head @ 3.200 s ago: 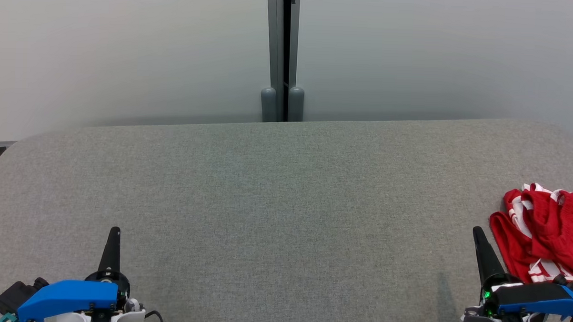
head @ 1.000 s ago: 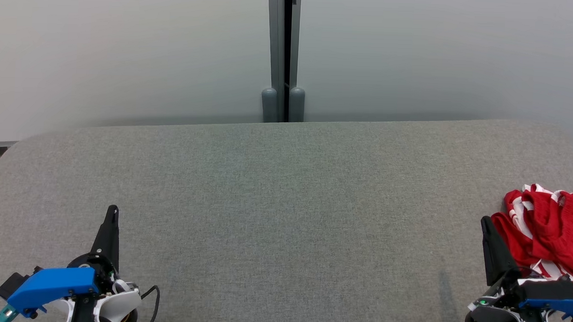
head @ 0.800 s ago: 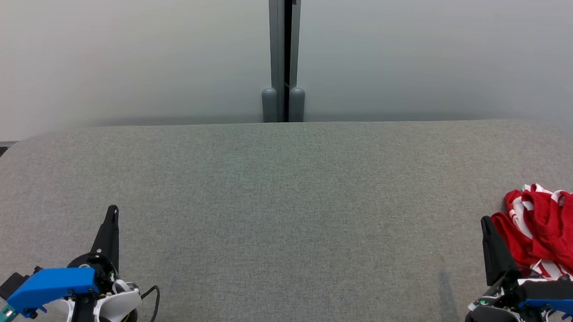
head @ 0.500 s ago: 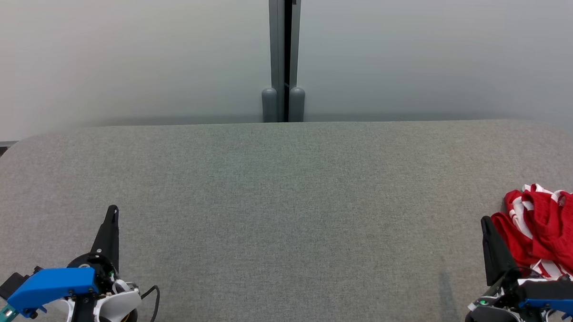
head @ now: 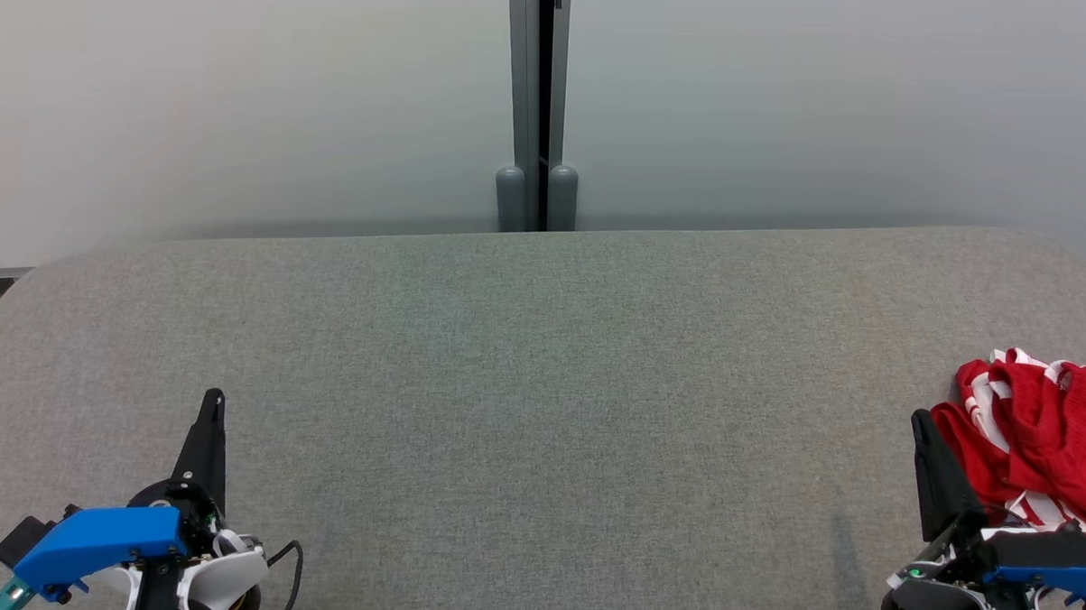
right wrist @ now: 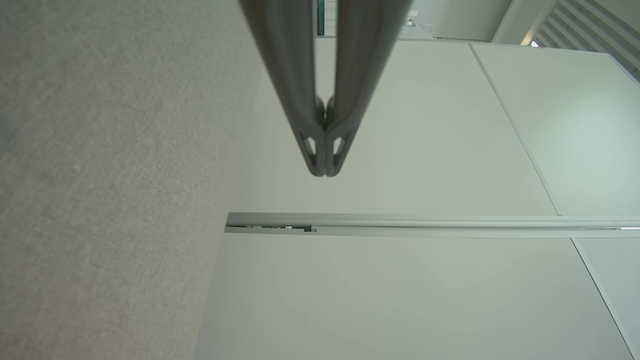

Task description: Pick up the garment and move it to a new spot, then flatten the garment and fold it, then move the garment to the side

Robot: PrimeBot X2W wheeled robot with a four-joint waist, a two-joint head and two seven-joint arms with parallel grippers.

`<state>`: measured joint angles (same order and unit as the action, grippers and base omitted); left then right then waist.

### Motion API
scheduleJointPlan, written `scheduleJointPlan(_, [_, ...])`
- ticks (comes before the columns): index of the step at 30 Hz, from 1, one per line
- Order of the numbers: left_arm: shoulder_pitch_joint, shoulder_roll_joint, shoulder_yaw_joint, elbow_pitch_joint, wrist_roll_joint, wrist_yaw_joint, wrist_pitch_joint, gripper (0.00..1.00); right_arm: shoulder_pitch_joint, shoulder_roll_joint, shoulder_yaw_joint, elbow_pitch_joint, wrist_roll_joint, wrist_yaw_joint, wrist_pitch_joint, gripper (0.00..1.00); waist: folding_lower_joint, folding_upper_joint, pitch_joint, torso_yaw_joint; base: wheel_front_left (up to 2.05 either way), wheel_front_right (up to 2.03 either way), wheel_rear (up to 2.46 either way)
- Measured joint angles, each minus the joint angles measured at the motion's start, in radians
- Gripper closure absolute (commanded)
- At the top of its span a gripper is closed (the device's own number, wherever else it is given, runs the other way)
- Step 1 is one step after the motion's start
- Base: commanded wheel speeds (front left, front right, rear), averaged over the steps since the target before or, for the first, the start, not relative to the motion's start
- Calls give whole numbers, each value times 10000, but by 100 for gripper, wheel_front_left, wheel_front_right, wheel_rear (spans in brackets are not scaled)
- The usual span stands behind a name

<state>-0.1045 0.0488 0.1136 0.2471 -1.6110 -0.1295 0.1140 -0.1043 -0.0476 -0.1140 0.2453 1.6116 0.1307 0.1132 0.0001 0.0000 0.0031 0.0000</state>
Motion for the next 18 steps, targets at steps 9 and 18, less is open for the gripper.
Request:
scheduleJointPlan(9, [0, 0, 0, 0, 0, -2, 2, 100, -1, 0, 0, 0, 0, 0, 2, 100, -1, 0, 0, 0, 0, 0, 0])
scheduleJointPlan(18, [0, 0, 0, 0, 0, -2, 2, 100, -1, 0, 0, 0, 0, 0, 0, 100, -1, 0, 0, 0, 0, 0, 0])
